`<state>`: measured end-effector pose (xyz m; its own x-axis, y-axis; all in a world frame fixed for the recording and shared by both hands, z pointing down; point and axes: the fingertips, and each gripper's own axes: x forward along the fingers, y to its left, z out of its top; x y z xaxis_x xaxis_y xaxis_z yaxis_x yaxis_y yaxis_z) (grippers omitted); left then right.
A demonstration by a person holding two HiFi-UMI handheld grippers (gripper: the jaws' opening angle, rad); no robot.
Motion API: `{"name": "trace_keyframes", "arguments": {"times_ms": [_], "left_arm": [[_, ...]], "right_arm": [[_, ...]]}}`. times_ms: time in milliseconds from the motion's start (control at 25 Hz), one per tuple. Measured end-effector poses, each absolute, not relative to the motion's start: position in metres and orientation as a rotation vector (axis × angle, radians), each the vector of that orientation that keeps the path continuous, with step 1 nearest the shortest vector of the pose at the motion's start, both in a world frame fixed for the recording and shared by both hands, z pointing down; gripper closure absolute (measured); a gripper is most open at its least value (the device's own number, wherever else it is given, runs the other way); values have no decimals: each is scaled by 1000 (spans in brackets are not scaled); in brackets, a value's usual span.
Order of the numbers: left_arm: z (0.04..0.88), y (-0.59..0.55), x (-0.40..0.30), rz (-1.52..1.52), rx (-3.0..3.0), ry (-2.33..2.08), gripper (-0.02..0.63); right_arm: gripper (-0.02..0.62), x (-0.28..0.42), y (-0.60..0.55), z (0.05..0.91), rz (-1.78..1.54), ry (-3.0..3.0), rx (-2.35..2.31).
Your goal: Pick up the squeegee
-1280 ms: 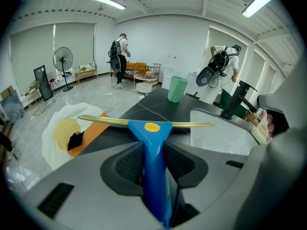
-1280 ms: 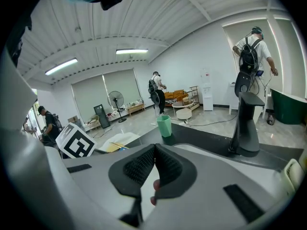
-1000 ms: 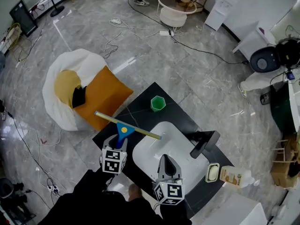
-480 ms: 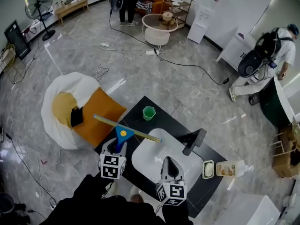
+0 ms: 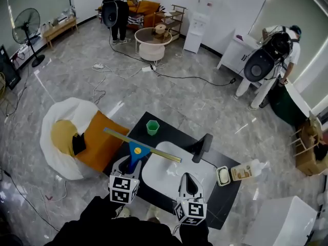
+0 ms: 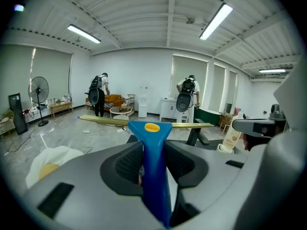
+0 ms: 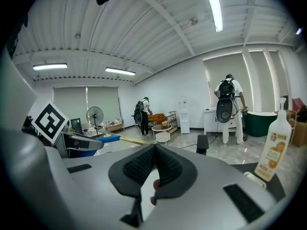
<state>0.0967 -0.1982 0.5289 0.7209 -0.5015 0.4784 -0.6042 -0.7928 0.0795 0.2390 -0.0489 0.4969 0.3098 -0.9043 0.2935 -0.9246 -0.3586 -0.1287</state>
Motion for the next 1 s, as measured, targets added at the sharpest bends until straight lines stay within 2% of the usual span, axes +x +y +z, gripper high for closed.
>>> {"name": "trace_keyframes", "arguments": {"times_ms": [600, 1000], "left_arm": [[487, -126, 101, 604, 2886, -564, 453], [477, -80, 80, 594, 2946, -428, 452]], "right_arm": [[580, 217, 55, 461, 375, -1432, 2759], [580, 181, 110, 452, 336, -1294, 2856]]}}
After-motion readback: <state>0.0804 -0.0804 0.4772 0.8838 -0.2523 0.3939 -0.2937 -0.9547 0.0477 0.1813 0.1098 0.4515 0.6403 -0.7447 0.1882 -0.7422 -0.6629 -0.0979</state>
